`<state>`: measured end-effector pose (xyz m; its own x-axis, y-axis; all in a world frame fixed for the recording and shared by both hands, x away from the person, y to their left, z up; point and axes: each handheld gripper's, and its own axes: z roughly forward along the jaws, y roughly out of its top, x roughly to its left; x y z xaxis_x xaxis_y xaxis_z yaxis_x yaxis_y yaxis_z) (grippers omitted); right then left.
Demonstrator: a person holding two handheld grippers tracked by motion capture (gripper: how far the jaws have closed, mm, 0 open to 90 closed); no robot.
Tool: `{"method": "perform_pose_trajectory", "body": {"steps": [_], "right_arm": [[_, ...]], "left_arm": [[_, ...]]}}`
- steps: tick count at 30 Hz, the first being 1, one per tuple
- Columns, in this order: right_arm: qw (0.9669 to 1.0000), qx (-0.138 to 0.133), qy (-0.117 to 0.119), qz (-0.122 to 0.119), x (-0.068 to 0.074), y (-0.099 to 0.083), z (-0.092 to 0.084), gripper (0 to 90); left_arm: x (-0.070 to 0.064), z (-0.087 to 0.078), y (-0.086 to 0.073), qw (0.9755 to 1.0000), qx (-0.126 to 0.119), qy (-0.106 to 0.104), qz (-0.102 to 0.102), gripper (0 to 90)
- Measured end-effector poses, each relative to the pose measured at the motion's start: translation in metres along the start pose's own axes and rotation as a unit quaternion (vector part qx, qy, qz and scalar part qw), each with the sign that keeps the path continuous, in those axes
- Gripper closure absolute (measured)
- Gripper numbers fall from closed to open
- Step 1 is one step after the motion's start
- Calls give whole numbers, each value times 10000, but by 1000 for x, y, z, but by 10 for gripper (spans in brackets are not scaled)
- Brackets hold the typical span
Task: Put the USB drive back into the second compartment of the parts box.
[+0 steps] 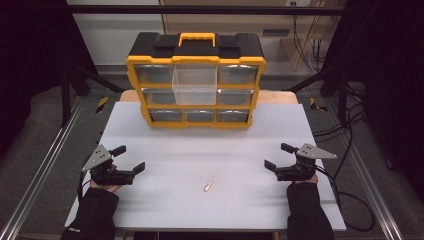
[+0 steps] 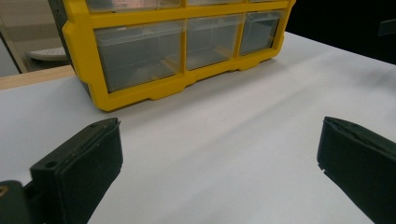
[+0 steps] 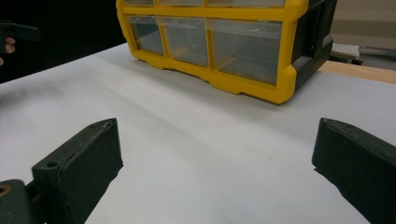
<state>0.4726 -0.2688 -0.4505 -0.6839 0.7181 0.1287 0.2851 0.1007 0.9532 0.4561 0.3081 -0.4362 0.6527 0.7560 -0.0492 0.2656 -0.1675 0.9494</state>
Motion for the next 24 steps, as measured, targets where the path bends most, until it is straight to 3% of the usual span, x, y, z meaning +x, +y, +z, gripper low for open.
{"method": "perform_pose_trajectory", "body": {"steps": [16,24], "right_arm": [[10000,48,20,-24,0,0,1,19],[9999,83,49,-49,0,0,1,19]], "left_arm": [[-8,5,5,9999,101,72,-32,1],[-15,9,8,9998,160,65,49,1]]}}
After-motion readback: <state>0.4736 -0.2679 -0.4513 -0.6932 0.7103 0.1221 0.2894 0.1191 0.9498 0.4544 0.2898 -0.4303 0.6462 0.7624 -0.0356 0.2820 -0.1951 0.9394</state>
